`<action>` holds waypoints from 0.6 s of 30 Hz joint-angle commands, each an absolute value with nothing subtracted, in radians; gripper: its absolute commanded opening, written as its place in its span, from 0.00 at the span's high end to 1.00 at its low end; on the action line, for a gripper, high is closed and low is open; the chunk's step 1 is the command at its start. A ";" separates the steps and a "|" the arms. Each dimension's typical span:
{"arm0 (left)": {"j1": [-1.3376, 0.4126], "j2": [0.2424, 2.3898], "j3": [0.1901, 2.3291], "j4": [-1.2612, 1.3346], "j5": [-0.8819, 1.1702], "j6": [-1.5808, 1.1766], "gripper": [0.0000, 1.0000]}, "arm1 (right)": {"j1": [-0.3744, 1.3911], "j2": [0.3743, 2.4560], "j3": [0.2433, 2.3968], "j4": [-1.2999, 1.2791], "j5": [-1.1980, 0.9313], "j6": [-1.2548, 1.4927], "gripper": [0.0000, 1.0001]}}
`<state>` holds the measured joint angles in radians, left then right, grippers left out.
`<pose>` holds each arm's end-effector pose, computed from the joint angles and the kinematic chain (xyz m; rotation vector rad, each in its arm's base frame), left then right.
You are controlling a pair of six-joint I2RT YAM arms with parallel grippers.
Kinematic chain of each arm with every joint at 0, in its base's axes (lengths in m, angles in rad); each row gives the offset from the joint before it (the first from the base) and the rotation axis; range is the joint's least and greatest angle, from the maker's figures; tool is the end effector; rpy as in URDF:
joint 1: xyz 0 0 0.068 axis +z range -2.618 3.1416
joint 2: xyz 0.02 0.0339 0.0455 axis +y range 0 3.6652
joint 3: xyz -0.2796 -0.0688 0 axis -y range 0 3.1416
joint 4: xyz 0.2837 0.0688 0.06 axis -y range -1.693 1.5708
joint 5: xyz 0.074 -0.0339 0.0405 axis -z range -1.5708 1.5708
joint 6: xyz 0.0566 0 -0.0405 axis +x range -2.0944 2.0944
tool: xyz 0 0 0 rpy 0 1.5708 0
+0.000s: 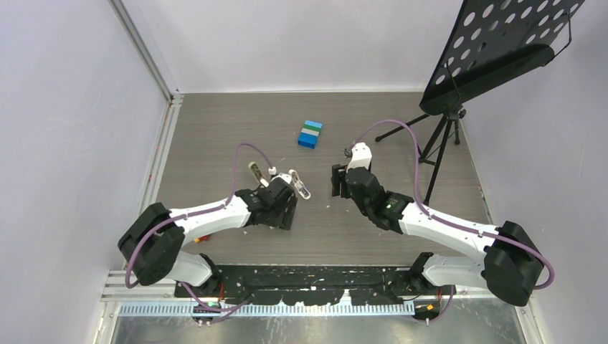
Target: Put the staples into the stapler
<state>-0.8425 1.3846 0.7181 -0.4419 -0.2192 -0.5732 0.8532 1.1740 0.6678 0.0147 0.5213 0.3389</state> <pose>0.1995 -0.2052 0.1444 0.2872 2.6302 -0.1837 0.2170 0.2057 0.2282 -0.1971 1.9899 0.2281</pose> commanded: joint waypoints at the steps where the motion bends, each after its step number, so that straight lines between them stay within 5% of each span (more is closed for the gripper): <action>1: -0.845 1.401 0.756 -0.385 -0.156 -0.443 0.26 | 0.850 1.175 0.710 0.037 0.527 0.345 0.34; 18: -0.854 1.440 0.771 -0.398 -0.043 -0.413 0.40 | 0.850 1.185 0.715 0.035 0.500 0.347 0.34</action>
